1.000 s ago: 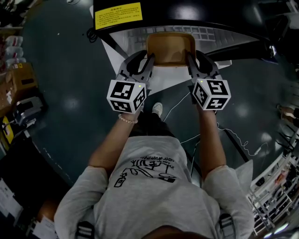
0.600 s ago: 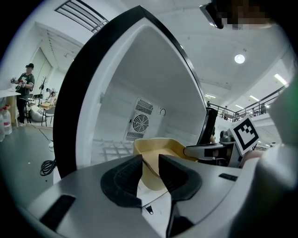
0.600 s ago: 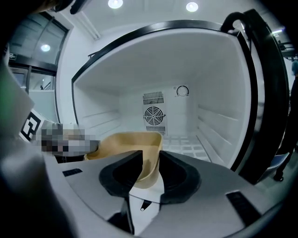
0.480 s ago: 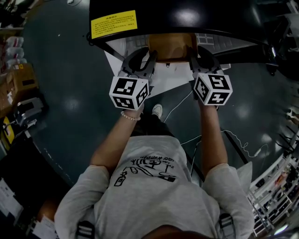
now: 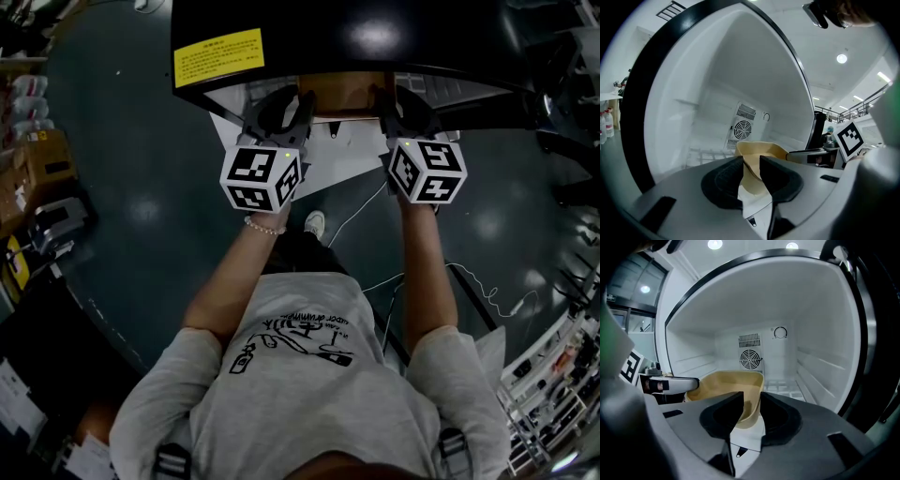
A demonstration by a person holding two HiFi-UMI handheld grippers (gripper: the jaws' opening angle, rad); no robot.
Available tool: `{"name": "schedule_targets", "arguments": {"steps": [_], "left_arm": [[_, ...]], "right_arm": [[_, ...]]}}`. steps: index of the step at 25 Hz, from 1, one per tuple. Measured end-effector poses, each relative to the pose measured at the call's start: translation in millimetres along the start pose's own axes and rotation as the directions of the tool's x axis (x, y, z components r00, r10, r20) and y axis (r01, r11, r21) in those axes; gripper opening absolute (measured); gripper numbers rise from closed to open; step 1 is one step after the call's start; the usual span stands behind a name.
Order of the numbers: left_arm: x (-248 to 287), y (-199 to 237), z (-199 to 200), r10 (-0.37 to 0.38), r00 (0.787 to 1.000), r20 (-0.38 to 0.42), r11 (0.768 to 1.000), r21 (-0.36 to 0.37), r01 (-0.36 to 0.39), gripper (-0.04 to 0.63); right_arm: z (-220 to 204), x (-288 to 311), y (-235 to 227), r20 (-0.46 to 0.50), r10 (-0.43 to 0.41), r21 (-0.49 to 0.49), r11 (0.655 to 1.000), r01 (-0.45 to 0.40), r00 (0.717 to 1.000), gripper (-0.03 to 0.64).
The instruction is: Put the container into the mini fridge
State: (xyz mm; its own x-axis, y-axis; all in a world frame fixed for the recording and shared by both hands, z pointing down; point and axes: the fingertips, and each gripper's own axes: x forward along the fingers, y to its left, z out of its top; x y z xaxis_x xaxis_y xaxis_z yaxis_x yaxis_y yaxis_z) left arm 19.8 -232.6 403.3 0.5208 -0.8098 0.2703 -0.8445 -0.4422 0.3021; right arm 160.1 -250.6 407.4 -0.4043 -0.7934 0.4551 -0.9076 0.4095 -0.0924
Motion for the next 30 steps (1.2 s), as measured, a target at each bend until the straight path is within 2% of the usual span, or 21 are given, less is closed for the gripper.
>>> {"name": "schedule_targets", "arguments": {"steps": [30], "left_arm": [[35.5, 16.6, 9.4, 0.025, 1.0, -0.006, 1.0, -0.008, -0.025, 0.114]], "right_arm": [[12.1, 29.2, -17.9, 0.004, -0.012, -0.004, 1.0, 0.012, 1.0, 0.106]]}}
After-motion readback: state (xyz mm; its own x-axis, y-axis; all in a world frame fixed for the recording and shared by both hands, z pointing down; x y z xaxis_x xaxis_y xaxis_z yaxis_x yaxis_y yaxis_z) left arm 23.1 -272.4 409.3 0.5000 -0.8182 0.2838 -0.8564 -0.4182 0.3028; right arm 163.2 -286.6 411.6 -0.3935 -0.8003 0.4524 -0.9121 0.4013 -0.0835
